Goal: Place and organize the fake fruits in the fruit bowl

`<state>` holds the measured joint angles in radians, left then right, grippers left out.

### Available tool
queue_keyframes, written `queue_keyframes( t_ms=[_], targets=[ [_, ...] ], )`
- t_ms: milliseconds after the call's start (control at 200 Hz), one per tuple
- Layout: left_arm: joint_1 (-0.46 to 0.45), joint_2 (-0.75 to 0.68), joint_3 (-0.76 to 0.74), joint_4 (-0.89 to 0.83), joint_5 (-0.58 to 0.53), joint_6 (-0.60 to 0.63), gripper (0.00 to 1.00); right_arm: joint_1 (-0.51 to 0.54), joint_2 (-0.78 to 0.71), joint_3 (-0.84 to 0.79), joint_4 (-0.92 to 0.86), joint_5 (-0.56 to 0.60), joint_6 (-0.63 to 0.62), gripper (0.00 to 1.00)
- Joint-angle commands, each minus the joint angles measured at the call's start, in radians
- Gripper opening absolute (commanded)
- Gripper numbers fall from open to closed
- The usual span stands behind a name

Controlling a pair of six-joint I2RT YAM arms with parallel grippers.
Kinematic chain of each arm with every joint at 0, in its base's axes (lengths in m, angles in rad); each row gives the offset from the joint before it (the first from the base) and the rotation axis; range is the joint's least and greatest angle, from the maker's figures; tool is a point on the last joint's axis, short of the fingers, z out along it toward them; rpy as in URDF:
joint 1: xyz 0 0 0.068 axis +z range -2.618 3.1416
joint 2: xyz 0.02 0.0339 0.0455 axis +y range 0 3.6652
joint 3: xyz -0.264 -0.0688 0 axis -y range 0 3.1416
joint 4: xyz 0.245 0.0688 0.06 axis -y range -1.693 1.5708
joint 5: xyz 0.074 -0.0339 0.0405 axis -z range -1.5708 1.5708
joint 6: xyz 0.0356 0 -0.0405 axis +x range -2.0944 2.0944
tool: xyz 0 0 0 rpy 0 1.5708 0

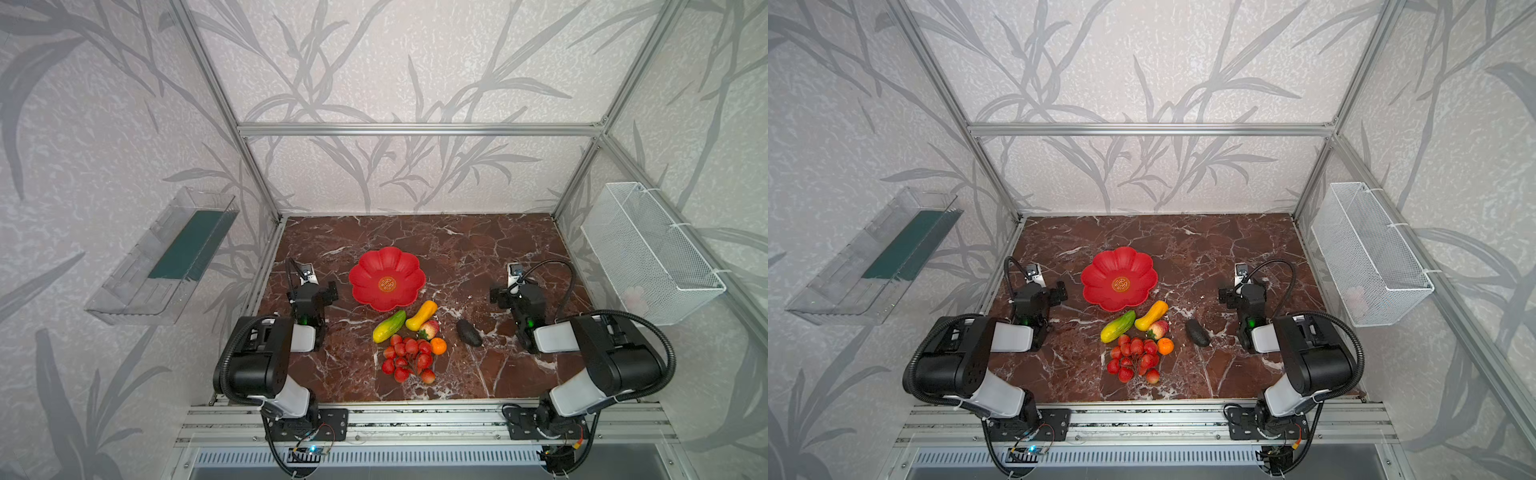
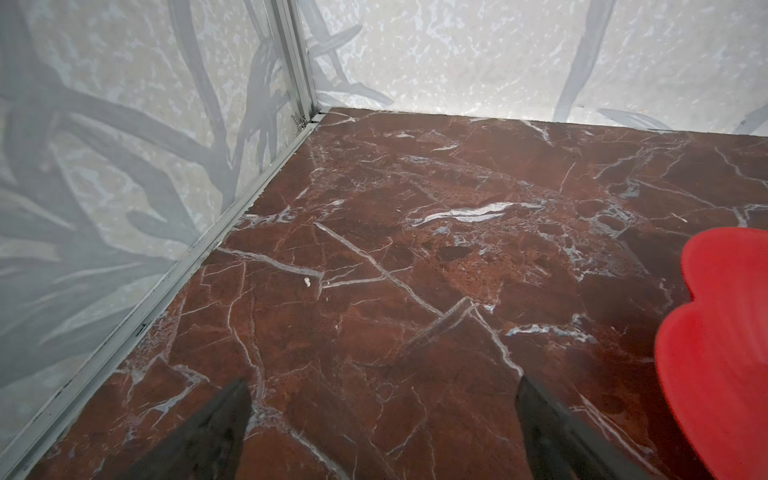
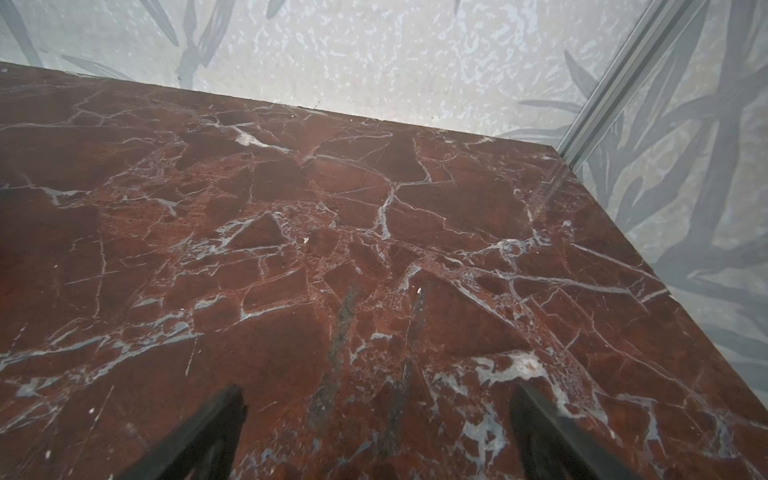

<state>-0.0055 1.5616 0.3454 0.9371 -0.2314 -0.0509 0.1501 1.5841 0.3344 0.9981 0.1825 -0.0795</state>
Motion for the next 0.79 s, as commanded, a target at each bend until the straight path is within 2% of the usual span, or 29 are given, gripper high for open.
queue_keyframes(
  t_ms=[0,790],
  targets=[
    [-0.002,0.011,0.025,0.032,-0.008,0.016,0.99,-0.002,0.01,0.02,0.032,0.003,-0.005,0.99],
    [0.001,0.011,0.026,0.025,-0.003,0.01,0.99,-0.015,0.008,0.026,0.017,-0.021,0.002,0.99]
  ],
)
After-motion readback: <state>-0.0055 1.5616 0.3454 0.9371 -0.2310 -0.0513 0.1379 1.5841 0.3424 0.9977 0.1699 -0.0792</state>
